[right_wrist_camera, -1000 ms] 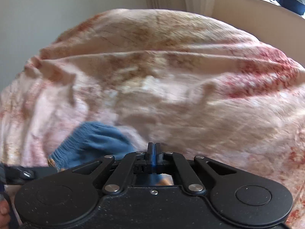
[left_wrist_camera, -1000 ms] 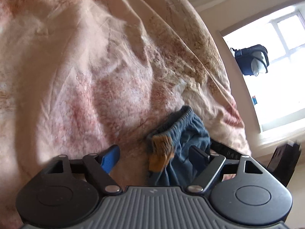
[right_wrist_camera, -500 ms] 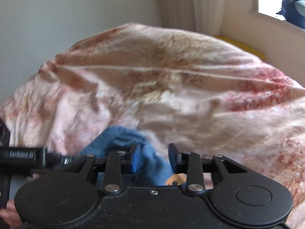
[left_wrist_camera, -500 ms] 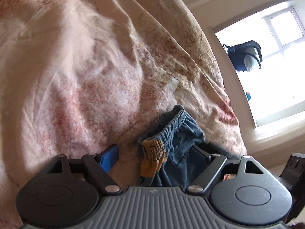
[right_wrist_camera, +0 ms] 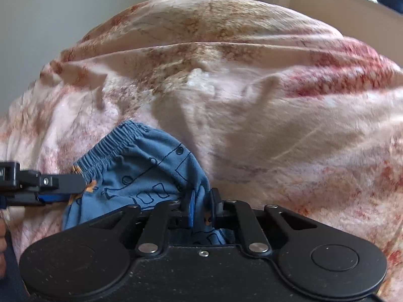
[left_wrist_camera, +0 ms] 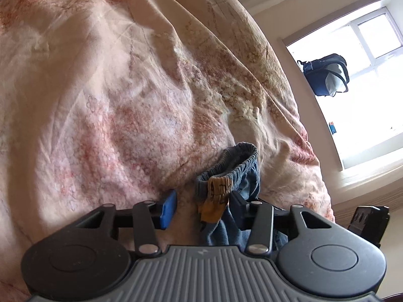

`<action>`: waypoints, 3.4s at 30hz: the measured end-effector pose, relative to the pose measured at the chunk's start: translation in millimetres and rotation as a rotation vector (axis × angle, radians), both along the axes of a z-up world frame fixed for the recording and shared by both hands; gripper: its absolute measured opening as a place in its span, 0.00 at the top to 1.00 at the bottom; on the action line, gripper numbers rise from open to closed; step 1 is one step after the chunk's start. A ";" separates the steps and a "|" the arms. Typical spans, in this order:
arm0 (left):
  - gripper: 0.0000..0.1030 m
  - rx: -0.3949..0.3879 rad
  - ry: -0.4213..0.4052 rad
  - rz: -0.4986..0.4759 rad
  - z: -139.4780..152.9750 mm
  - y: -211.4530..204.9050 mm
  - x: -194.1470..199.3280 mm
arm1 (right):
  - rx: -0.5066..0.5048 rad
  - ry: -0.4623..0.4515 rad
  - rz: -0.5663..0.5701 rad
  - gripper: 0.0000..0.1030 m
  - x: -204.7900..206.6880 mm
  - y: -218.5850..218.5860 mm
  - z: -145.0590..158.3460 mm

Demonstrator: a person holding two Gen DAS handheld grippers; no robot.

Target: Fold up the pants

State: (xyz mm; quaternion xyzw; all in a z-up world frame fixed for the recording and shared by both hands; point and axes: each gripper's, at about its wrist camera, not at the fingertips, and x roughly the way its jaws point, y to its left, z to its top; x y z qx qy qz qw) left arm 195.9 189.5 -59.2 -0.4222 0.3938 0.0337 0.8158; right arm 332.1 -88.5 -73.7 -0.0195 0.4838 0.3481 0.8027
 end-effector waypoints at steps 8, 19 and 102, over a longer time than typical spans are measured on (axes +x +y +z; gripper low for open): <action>0.48 -0.047 0.004 0.025 -10.0 7.9 6.3 | 0.061 0.047 -0.046 0.89 4.7 -8.2 -5.7; 0.81 0.035 -0.048 -0.014 3.3 -2.8 5.5 | 0.006 -0.031 -0.085 0.76 -11.1 0.7 11.4; 0.28 1.200 -0.477 -0.952 21.9 -383.7 -159.6 | 0.208 -0.238 -0.767 0.01 -254.5 -325.0 51.4</action>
